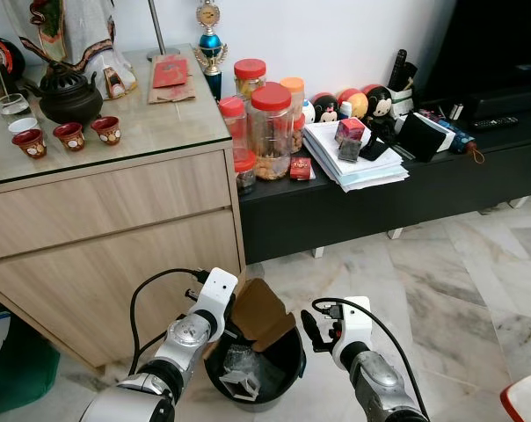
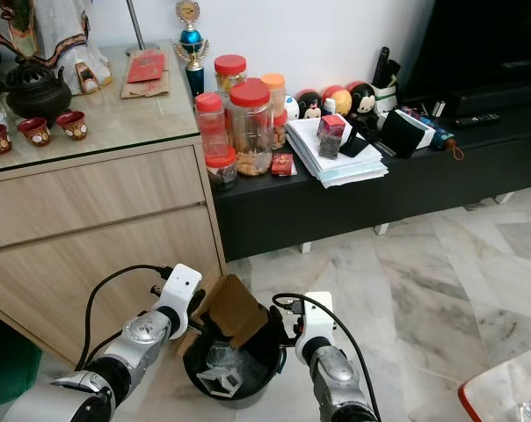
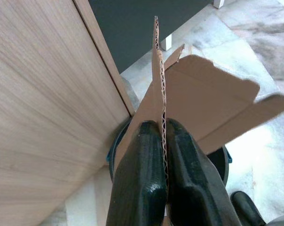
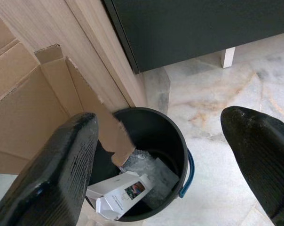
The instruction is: Picking trash to rubbish bin
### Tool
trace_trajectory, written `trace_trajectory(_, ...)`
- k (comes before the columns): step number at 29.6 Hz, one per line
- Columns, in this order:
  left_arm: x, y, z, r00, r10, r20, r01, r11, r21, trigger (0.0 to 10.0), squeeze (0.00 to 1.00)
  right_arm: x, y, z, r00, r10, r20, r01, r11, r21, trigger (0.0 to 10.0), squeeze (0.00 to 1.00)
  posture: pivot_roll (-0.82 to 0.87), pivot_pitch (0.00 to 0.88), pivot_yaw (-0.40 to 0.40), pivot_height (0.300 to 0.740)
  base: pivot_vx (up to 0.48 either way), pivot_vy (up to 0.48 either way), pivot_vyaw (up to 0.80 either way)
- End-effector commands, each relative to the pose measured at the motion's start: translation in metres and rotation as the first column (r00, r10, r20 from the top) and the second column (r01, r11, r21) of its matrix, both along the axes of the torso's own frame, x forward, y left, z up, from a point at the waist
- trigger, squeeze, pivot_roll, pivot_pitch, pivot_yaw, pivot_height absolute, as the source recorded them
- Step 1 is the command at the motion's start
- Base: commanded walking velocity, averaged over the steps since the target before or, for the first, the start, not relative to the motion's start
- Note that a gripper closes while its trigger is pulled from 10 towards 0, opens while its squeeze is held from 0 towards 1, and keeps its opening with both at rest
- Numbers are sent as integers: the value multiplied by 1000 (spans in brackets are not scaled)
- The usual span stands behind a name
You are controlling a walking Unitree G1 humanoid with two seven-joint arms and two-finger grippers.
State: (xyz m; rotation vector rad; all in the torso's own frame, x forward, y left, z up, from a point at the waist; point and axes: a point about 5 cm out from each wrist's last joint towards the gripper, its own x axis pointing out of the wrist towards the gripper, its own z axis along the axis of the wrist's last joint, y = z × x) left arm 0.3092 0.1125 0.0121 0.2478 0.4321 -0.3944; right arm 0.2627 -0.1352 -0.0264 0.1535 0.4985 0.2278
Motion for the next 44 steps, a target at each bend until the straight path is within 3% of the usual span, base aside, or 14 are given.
trace_trajectory(1,2,2,2,1000,-9,5,9,1000,24,10000,0,1,0,1,1000,4,18,-4,1000,3,10000,0,-136,70,9,740,0,0,0)
trace_trajectory(11,9,7,10,998,4,58,-6,999,40,10000,0,-6,-4,-3,1000,1,-2,-1,1000,5,10000,0,-144,75,4,740,0,0,0)
trace_trajectory(12,10,7,11,998,-4,62,1,999,47,10000,176,-6,-4,-4,1000,1,-4,-1,1000,5,10000,0,-143,75,2,740,0,0,0)
trace_trajectory(13,10,7,11,998,-14,68,10,998,56,10000,420,-6,-4,-4,1000,1,-5,-1,1000,5,10000,0,-143,75,2,740,0,0,0)
trace_trajectory(14,10,6,12,997,-24,70,20,998,57,10000,1000,-7,-4,-4,1000,2,-6,-2,1000,5,10000,0,-144,76,0,740,0,0,0)
trace_trajectory(26,10,4,13,995,-62,72,56,996,74,10000,1000,-7,-6,-4,1000,2,-5,-2,1000,1,10000,0,-142,76,-4,740,0,0,0)
trace_trajectory(31,8,11,10,997,-29,67,23,996,86,10000,1000,-8,-6,-5,1000,1,-12,-1,1000,2,10000,0,-140,71,-5,740,0,0,0)
trace_trajectory(32,7,16,8,998,-1,63,-5,996,92,10000,867,-8,-6,-6,1000,0,-17,0,1000,1,10000,0,-137,69,-2,740,0,0,0)
trace_trajectory(33,7,18,7,998,11,61,-17,995,94,10000,0,-9,-6,-6,1000,-1,-20,1,1000,0,10000,0,-137,69,-2,740,0,0,0)
trace_trajectory(38,-1,30,-3,998,58,38,-63,988,143,10000,0,-12,-9,-10,999,-29,-41,28,1000,-14,10000,0,-136,68,2,740,0,0,0)
trace_trajectory(41,-36,64,-36,962,252,-108,-233,960,158,10000,0,-32,-21,-27,983,-112,-144,102,992,-78,10000,0,-132,66,11,740,0,0,0)
trace_trajectory(44,-51,74,-48,943,296,-154,-265,945,193,10000,0,-42,-26,-34,972,-142,-188,123,987,-106,10000,0,-126,63,13,740,0,0,0)
